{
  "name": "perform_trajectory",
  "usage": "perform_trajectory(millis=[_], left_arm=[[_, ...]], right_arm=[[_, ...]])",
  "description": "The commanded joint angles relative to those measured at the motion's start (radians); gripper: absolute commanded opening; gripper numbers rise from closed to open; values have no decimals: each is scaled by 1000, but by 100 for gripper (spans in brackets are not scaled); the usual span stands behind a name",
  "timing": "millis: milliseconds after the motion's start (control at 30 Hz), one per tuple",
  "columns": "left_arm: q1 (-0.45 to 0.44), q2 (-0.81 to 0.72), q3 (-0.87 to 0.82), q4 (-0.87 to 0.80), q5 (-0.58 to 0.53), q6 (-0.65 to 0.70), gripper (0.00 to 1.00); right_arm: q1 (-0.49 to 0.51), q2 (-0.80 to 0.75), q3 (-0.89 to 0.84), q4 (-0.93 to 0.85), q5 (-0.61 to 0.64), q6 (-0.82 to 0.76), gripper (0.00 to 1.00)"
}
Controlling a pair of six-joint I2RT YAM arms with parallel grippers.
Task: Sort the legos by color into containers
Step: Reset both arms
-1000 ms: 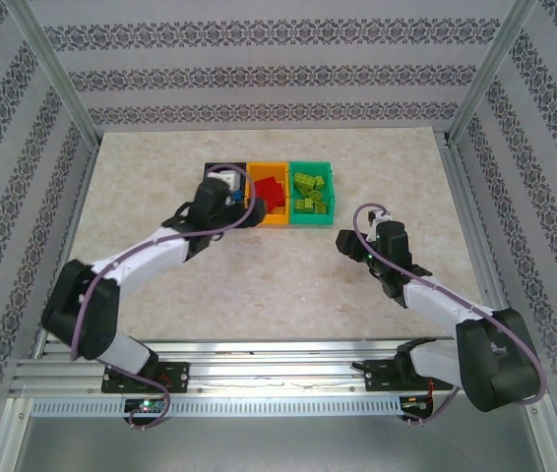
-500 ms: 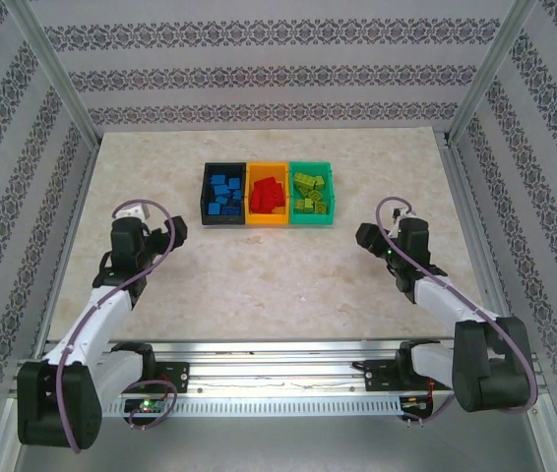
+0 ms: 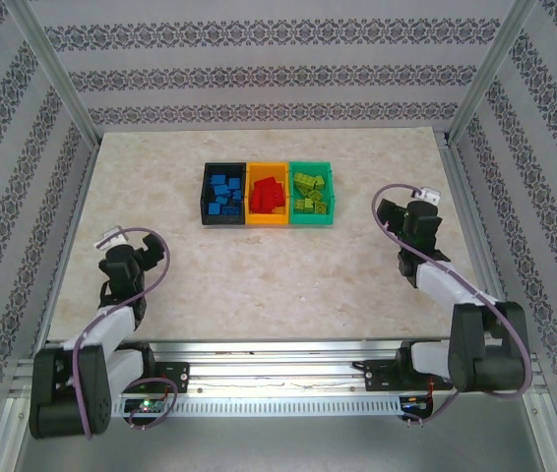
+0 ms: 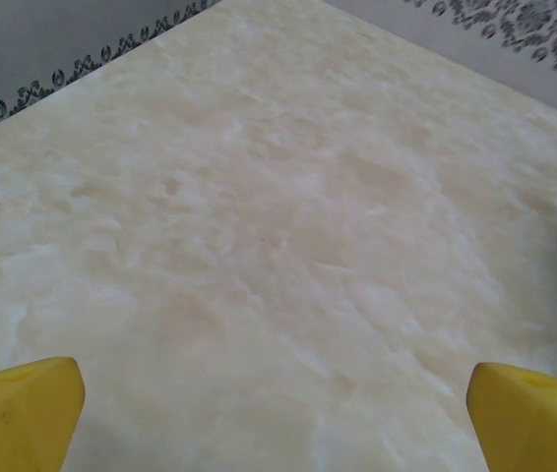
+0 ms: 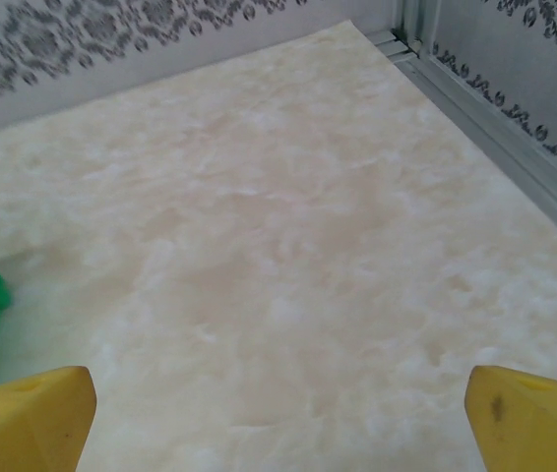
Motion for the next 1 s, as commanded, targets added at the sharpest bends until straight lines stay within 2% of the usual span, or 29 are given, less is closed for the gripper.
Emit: perform_trajectory(millis=[0, 33, 133, 267, 300, 367, 467, 500, 567, 600, 967], left_arm=[[12, 159, 2, 338, -6, 72, 100], [15, 226, 9, 423, 19, 88, 100], [16, 345, 25, 543, 104, 143, 100], [16, 355, 4, 592, 151, 158, 100], [15, 373, -2, 633, 177, 171, 100], [14, 420, -13, 709, 275, 209, 100], [9, 573, 22, 844, 409, 246, 99], [11, 550, 9, 820, 427, 257, 99], [6, 507, 26, 721, 355, 246, 99], [-2, 514, 29, 729, 344, 250, 99], [-2, 529, 12, 780, 333, 243, 99]], right_arm=[[-10, 33, -46, 178, 10, -138, 97], [-15, 36, -66, 212, -46, -153, 96], [-14, 65, -144, 380, -213, -215, 97], [-10, 247, -235, 707, -344, -255, 98], [-13, 260, -213, 695, -355, -248, 98], [-14, 209, -141, 487, -324, -253, 98], [-17, 236, -156, 562, -309, -233, 98], [-16, 226, -149, 530, -311, -239, 98], [-16, 222, -148, 524, -312, -241, 98], [-16, 227, -150, 535, -310, -241, 98], [-16, 224, -147, 523, -310, -241, 98]])
